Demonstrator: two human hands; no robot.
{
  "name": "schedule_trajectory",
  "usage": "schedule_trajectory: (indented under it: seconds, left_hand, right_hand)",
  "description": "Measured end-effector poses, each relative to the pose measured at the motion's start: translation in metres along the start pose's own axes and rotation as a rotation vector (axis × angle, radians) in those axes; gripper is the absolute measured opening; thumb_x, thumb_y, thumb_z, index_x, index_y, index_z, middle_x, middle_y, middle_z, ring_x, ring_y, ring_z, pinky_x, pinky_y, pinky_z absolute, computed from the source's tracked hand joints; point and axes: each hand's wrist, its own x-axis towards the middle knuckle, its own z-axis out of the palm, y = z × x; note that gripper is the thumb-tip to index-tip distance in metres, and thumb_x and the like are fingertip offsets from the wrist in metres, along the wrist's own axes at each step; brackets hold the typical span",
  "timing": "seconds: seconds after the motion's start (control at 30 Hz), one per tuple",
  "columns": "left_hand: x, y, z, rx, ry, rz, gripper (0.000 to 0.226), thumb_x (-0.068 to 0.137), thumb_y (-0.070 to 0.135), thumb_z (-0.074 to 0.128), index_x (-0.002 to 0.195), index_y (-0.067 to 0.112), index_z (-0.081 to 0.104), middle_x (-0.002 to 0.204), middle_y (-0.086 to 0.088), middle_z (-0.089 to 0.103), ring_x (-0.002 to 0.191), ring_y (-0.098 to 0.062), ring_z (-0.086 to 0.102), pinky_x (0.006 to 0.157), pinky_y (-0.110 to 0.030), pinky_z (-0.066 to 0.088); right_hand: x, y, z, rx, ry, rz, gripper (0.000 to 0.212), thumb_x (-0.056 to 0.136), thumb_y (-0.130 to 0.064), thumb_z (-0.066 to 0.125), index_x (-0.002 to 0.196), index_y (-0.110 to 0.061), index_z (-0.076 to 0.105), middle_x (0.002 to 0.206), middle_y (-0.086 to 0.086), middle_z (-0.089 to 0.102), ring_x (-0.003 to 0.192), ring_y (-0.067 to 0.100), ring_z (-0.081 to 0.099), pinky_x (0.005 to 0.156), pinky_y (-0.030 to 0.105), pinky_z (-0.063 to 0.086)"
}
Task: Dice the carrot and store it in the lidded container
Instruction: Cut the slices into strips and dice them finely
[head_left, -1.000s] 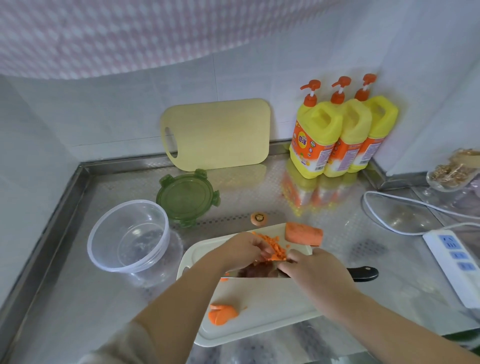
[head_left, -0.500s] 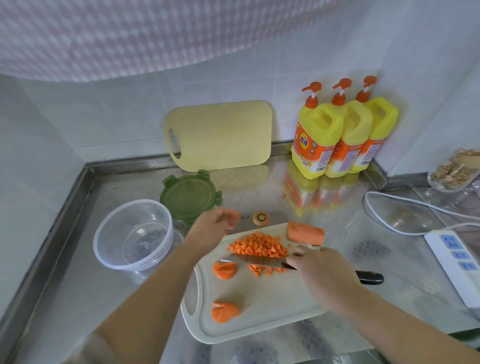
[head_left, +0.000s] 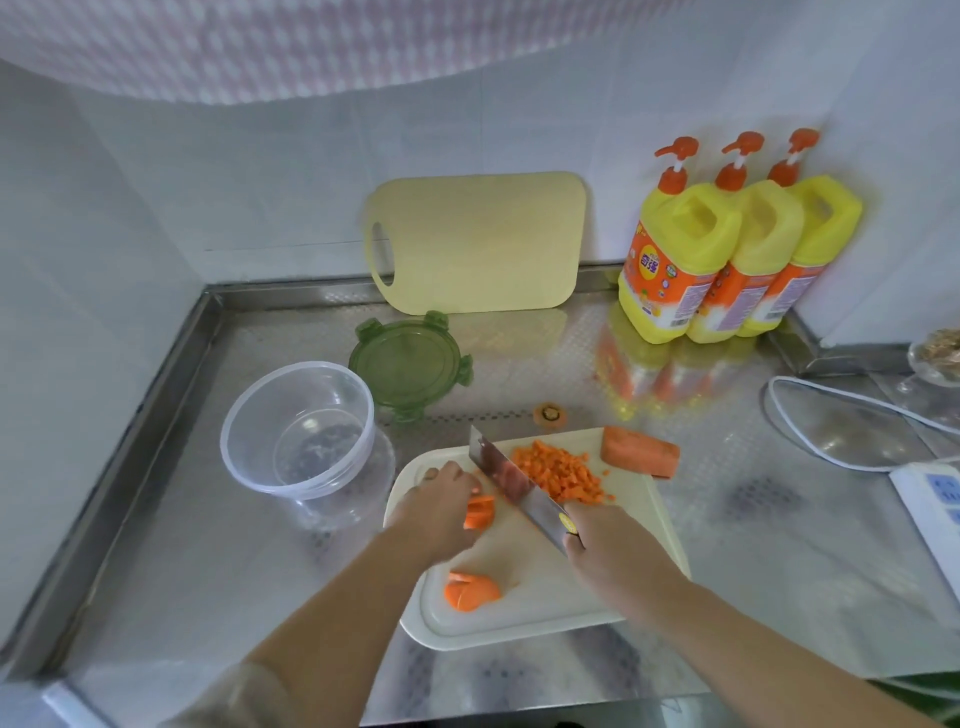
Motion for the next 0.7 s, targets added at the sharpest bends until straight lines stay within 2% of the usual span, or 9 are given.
schedule_trajectory:
  seconds: [0.1,0.13,0.2,0.23,0.33,0.4,0.5,0.6,0.7]
  left_hand:
    - [0.001,0.001,0.000,-0.010,0.018,-0.023,0.043,0.086,0.032,0.060,0.127,0.026,0.048,0.126,0.001,0.043,0.122,-0.022,0.040,0.095,-0.034,0.041]
    - [0.001,0.000,0.000,-0.012,0.022,-0.033,0.043,0.085,0.033,0.059,0.126,0.026,0.049,0.125,0.001,0.044,0.121,-0.022,0.041,0.095,-0.034,0.041]
    - [-0.002,0.002,0.000,-0.027,0.031,-0.067,0.043,0.084,0.035,0.058,0.124,0.026,0.048,0.122,0.002,0.045,0.118,-0.021,0.042,0.093,-0.032,0.040]
    - [-0.004,0.004,0.001,-0.039,0.033,-0.094,0.043,0.083,0.035,0.058,0.123,0.026,0.047,0.121,0.002,0.046,0.117,-0.021,0.044,0.092,-0.032,0.040]
    - [-0.010,0.008,0.006,-0.069,0.053,-0.175,0.041,0.081,0.035,0.057,0.120,0.025,0.048,0.118,0.002,0.048,0.111,-0.022,0.050,0.094,-0.033,0.041]
    - [-0.014,0.011,0.009,-0.059,0.078,-0.195,0.039,0.083,0.036,0.056,0.118,0.023,0.047,0.117,0.001,0.048,0.105,-0.024,0.054,0.095,-0.033,0.039]
    - [-0.018,0.013,0.011,-0.076,0.106,-0.219,0.038,0.088,0.041,0.054,0.119,0.022,0.046,0.117,0.001,0.047,0.102,-0.026,0.055,0.093,-0.032,0.040]
    - [-0.019,0.012,0.012,-0.096,0.099,-0.248,0.045,0.088,0.050,0.054,0.123,0.023,0.045,0.116,0.000,0.045,0.103,-0.026,0.053,0.089,-0.033,0.045]
    - [-0.018,0.010,0.013,-0.172,0.081,-0.255,0.045,0.088,0.044,0.057,0.124,0.020,0.046,0.119,-0.001,0.045,0.105,-0.025,0.053,0.088,-0.032,0.047]
  right_hand:
    - [0.002,-0.002,0.007,0.002,-0.005,-0.005,0.014,0.097,-0.021,0.039,0.084,-0.025,0.039,0.075,-0.010,0.041,0.082,0.020,0.043,0.055,0.024,0.023]
    - [0.002,-0.004,0.007,-0.007,-0.003,-0.006,0.009,0.097,-0.020,0.039,0.089,-0.023,0.043,0.078,-0.009,0.045,0.082,0.019,0.042,0.059,0.025,0.024]
    - [0.004,-0.005,0.009,-0.023,0.011,-0.002,0.015,0.097,-0.020,0.039,0.104,-0.016,0.051,0.090,-0.003,0.054,0.086,0.022,0.046,0.066,0.025,0.025]
    - [0.004,-0.006,0.011,-0.028,0.016,-0.003,0.017,0.097,-0.021,0.039,0.106,-0.015,0.052,0.087,-0.004,0.052,0.086,0.022,0.047,0.067,0.024,0.024]
    - [0.005,-0.009,0.017,-0.019,0.016,-0.017,0.011,0.097,-0.021,0.039,0.100,-0.023,0.049,0.076,-0.011,0.036,0.083,0.017,0.044,0.066,0.023,0.025]
    - [0.005,-0.011,0.020,-0.019,0.015,-0.010,0.010,0.097,-0.023,0.038,0.101,-0.023,0.048,0.080,-0.010,0.038,0.084,0.017,0.047,0.067,0.023,0.027]
    - [0.005,-0.011,0.024,-0.017,0.014,0.007,0.007,0.098,-0.023,0.038,0.097,-0.024,0.044,0.084,-0.008,0.043,0.079,0.013,0.041,0.067,0.024,0.031]
    - [0.005,-0.011,0.026,-0.050,-0.010,-0.007,0.017,0.098,-0.023,0.036,0.107,-0.021,0.050,0.087,-0.008,0.045,0.083,0.013,0.045,0.071,0.025,0.035]
    - [0.000,-0.012,0.027,-0.087,-0.010,-0.047,0.020,0.100,-0.024,0.033,0.113,-0.022,0.049,0.090,-0.008,0.045,0.083,0.011,0.046,0.071,0.024,0.036]
